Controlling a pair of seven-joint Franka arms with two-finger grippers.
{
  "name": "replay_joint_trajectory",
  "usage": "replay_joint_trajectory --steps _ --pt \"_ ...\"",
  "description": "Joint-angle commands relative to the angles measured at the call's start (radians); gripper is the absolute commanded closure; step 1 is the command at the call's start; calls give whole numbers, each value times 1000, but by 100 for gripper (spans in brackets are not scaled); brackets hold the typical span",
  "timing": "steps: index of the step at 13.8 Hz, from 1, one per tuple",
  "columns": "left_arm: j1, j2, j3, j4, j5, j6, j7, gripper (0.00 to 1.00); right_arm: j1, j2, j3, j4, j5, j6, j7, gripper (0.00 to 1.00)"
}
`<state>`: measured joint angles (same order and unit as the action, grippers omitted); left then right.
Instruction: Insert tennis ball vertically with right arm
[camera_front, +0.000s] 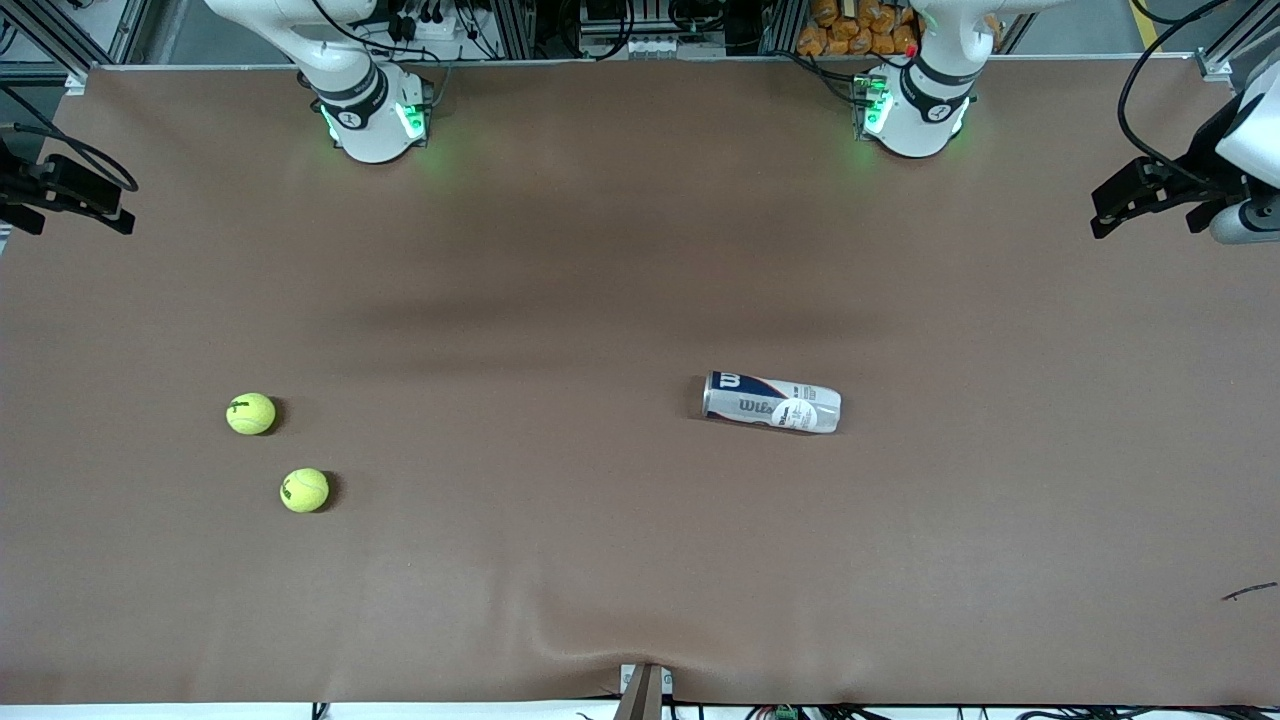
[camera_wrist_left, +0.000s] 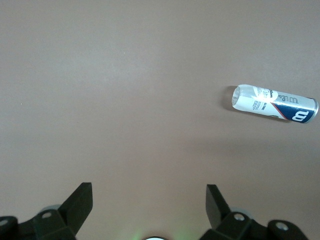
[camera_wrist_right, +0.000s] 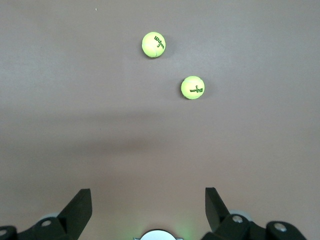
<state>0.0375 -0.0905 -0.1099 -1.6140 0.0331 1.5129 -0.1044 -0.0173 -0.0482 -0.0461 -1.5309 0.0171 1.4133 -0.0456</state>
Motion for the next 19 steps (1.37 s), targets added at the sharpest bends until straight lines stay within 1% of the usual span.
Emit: replay_joint_trajectory --steps 1,19 --pt "15 6 -14 28 19 -28 20 0 0 1 5 6 -8 -4 9 0" --pt "7 18 -16 31 -2 -27 22 0 -7 4 3 3 -9 -5 9 0"
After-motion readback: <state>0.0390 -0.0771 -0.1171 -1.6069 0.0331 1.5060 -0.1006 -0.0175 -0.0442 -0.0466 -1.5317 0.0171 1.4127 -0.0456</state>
